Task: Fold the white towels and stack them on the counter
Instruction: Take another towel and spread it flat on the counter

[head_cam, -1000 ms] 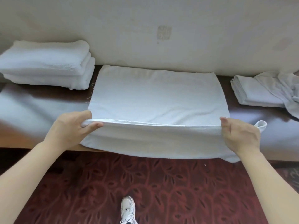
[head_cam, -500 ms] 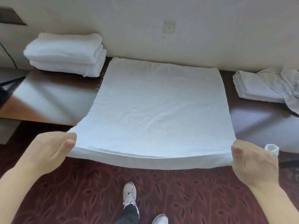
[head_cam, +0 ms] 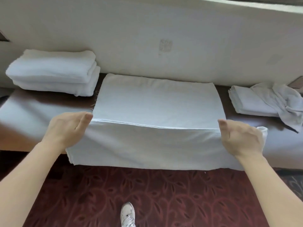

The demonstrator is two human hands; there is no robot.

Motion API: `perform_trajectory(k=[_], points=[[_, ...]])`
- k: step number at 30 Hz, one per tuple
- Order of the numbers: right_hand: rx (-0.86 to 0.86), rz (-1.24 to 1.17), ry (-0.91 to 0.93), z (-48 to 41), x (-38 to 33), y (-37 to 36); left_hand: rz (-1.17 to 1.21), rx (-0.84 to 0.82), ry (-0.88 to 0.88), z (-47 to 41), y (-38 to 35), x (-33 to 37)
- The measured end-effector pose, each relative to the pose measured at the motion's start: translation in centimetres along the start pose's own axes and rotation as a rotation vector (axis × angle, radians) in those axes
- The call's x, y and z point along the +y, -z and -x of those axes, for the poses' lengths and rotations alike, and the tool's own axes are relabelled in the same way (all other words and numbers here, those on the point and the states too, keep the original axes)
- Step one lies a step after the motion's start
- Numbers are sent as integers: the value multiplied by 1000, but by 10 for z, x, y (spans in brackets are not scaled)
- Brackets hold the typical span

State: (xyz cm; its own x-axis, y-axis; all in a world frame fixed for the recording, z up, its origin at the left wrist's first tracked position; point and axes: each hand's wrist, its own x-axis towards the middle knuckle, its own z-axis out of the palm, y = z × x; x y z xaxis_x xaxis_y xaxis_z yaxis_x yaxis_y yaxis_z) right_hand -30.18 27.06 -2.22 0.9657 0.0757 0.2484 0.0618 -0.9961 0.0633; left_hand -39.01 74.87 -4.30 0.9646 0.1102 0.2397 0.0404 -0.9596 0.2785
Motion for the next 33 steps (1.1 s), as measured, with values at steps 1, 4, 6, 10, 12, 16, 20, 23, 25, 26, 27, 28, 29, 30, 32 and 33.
perform_trajectory(k=[1,4,6,10,12,16,20,23,25,26,27,28,29,30,32,33], points=[[-7,-12,8,-8,-4,-1,-7,0,-7,-10,-3,-1],[-9,-60,25,-32,-12,-2,-23,-8,-10,-38,-13,1],[-16,-52,24,-49,-16,-5,-31,0,-8,-56,-21,3],[-47,-52,23,-88,-20,-13,-90,35,23,-95,-35,7],[-43,-59,18,-112,-18,-20,-122,58,65,-119,-40,9],[-39,-77,13,-167,-8,-42,-154,79,112,-169,-52,14],[-25,-62,79,-223,-1,-78,-185,99,103,-215,-75,15],[8,-21,152,-260,-4,-102,-199,114,131,-241,-92,8],[18,-7,188,-282,-7,-116,-229,109,124,-258,-102,2],[32,-5,204,-293,-9,-123,-245,106,118,-266,-106,-2],[59,-7,215,-302,-11,-129,-258,104,110,-273,-111,-4],[86,-5,222,-310,-13,-134,-267,98,101,-278,-116,-6],[88,-1,225,-318,-16,-141,-278,81,100,-284,-123,-10],[71,2,229,-324,-19,-147,-285,59,106,-288,-129,-13],[42,4,245,-331,-25,-162,-303,9,121,-294,-144,-22],[39,11,257,-333,-27,-169,-329,-16,130,-297,-151,-26]])
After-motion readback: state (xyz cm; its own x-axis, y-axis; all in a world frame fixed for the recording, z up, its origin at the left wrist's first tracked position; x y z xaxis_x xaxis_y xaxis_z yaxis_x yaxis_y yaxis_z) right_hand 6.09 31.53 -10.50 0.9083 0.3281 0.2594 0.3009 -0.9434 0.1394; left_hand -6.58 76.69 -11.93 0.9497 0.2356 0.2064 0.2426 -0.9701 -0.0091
